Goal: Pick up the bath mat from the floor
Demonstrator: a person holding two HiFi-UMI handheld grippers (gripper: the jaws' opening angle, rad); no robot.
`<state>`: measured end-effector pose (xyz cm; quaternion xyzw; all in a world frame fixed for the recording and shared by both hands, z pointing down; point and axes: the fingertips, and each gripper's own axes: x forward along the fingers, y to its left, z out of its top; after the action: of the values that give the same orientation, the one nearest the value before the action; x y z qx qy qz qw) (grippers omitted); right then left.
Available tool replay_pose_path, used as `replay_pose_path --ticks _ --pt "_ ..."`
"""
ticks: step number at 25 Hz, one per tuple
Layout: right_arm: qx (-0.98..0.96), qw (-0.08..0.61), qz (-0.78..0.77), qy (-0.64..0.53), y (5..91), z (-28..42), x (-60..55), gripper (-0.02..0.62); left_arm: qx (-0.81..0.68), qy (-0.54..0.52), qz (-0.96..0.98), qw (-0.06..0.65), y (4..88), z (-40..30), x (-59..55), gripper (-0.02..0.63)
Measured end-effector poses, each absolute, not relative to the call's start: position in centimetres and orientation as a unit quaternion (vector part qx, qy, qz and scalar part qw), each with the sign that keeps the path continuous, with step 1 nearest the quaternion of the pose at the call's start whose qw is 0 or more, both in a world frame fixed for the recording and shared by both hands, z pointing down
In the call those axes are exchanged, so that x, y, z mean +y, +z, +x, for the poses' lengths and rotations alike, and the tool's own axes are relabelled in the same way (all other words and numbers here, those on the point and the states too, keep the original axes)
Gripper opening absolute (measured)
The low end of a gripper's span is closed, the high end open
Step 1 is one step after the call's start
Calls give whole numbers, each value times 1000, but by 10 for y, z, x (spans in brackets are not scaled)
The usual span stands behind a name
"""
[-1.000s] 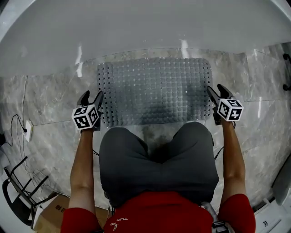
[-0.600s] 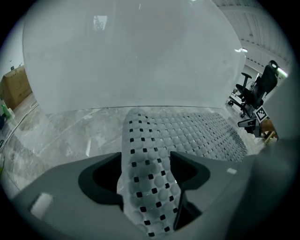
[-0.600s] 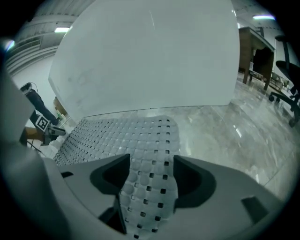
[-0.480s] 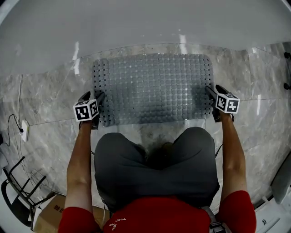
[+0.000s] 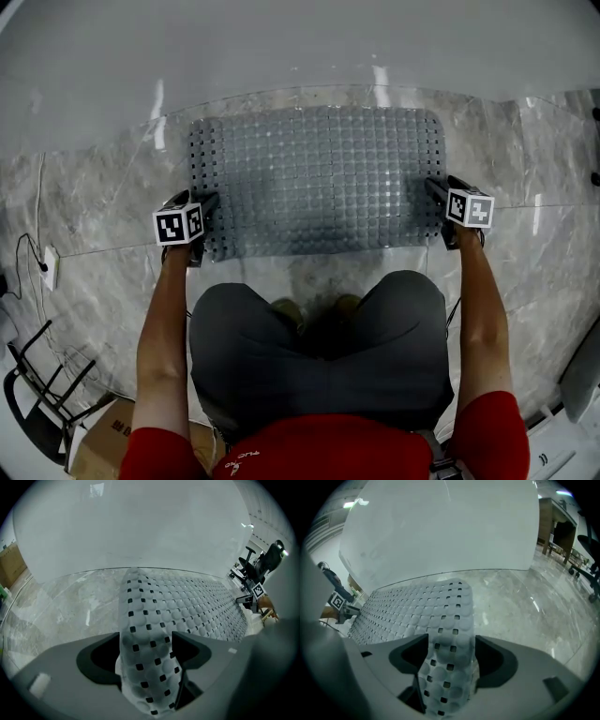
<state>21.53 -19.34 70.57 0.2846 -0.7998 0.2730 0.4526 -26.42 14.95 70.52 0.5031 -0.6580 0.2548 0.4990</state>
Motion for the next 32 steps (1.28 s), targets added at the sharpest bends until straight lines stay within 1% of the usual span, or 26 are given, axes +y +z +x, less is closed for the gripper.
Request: replay_pose_path --ticks 5,15,16,19,21,24,25,29,32 --pt "-795 458 287 275 712 219 -194 279 -649 262 495 515 716 -262 153 332" --pt "-797 451 296 271 710 210 -192 277 -651 286 473 520 719 -266 154 336" --pt "-800 448 292 273 710 208 -191 269 -654 285 471 519 719 -266 154 336" --pt "-804 436 277 293 710 201 -186 198 -658 277 476 513 717 -266 154 323" --pt "-806 428 267 309 709 198 -182 155 -656 272 484 511 715 -263 151 281" --pt "-818 422 245 305 703 189 -177 91 -646 260 503 512 713 -254 145 201" --pt "-823 422 237 298 700 185 -175 76 -643 251 509 514 712 -252 143 163" --pt "-835 410 225 290 689 177 -169 48 -641 209 528 517 704 -246 138 68" --pt "-847 382 224 294 675 176 -166 42 -636 192 550 506 693 -240 135 53"
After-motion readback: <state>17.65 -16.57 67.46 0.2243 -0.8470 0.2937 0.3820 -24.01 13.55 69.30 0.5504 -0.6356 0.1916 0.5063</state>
